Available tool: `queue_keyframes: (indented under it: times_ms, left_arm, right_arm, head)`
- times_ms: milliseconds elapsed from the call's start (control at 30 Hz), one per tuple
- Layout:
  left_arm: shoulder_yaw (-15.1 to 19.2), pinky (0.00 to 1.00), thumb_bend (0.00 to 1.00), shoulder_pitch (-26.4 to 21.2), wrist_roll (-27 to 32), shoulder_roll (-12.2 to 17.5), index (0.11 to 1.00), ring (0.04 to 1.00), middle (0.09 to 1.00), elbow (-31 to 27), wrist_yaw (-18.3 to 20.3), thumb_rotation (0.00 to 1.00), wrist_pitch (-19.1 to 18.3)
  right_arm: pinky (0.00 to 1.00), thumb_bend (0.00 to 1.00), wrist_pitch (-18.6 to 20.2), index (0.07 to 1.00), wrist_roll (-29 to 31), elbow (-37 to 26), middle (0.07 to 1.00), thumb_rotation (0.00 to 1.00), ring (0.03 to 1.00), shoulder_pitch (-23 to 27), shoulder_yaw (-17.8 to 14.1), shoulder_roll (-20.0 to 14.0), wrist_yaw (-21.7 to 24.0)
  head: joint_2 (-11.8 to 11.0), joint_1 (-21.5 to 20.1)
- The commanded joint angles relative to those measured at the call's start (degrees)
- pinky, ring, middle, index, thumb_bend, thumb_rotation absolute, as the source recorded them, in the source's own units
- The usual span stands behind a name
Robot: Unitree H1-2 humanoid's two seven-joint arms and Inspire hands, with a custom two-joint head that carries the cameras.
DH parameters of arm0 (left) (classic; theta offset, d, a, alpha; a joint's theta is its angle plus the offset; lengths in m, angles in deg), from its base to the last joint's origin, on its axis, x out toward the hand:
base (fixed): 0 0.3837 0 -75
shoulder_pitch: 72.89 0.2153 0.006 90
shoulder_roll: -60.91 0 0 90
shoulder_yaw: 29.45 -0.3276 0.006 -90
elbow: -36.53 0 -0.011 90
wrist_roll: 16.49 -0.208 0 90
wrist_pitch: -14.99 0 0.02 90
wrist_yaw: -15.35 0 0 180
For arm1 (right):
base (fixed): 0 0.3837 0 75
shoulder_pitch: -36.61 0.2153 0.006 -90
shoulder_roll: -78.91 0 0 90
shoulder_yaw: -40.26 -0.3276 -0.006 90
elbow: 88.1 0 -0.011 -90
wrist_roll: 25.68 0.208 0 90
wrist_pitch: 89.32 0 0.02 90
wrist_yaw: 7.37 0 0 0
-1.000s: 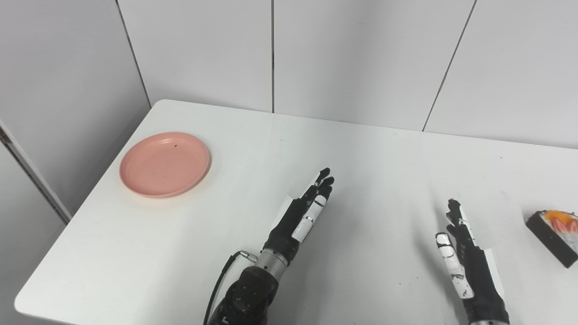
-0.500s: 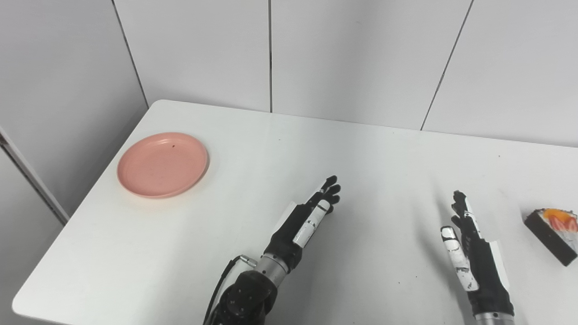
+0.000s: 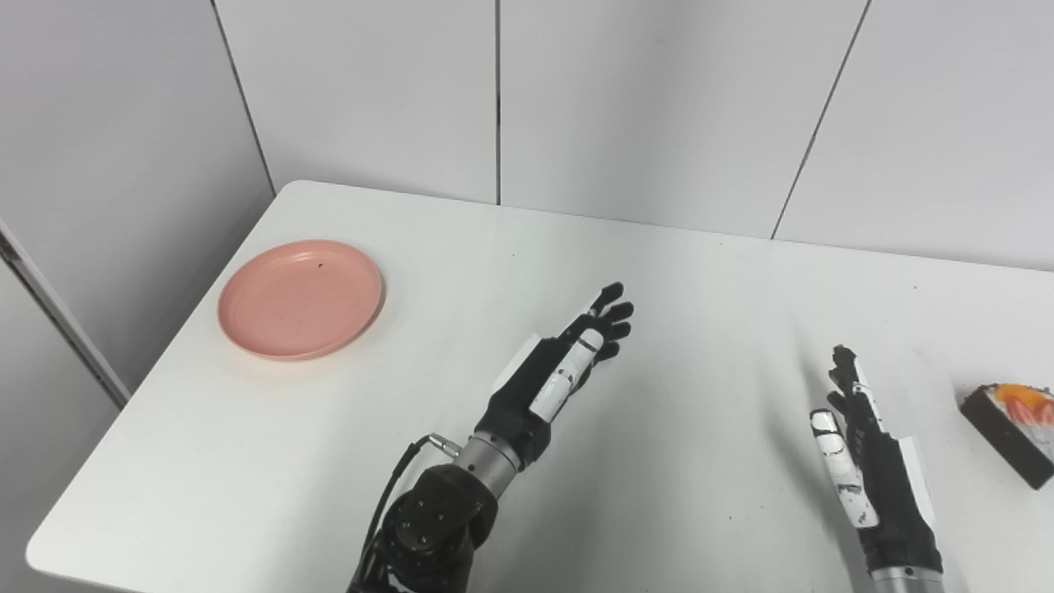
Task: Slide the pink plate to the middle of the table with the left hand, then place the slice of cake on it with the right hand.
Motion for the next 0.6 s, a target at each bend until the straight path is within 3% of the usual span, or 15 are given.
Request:
queue_keyframes:
  times_ms: [0, 267, 433, 567]
  left_arm:
    - [0.6, 0.92, 0.42, -2.9, 0.1, 0.2, 0.939, 0.929, 0.939, -2.9, -0.2, 1.00, -0.1]
    - [4.4, 0.94, 0.47, -5.9, 2.3, 0.7, 0.922, 0.940, 0.941, -6.6, -0.7, 1.00, -5.5]
    - [8.2, 0.99, 0.47, -8.8, 3.7, 2.1, 0.909, 0.926, 0.928, -7.8, -1.2, 1.00, -7.6]
    - [11.8, 0.97, 0.48, -11.2, 4.9, 3.8, 0.891, 0.907, 0.908, -8.1, -2.5, 1.00, -8.8]
  right_arm:
    - [0.94, 0.36, -2.7, 0.970, 0.1, 4.4, 0.982, 1.00, 0.965, -2.0, -0.1, -0.4, -0.1]
    - [0.94, 0.39, -3.0, 0.965, 0.3, 5.0, 0.980, 1.00, 0.965, -1.9, -0.2, -0.6, -0.2]
    - [0.94, 0.38, -3.3, 0.965, 0.3, 5.1, 0.979, 1.00, 0.962, -1.8, -0.2, -0.8, -0.3]
    - [0.94, 0.37, -3.4, 0.965, 0.7, 5.1, 0.978, 1.00, 0.963, -1.9, -0.4, -0.9, -0.1]
  head:
    - [0.1, 0.1]
    - [0.1, 0.4]
    - [0.2, 0.6]
    - [0.2, 0.9]
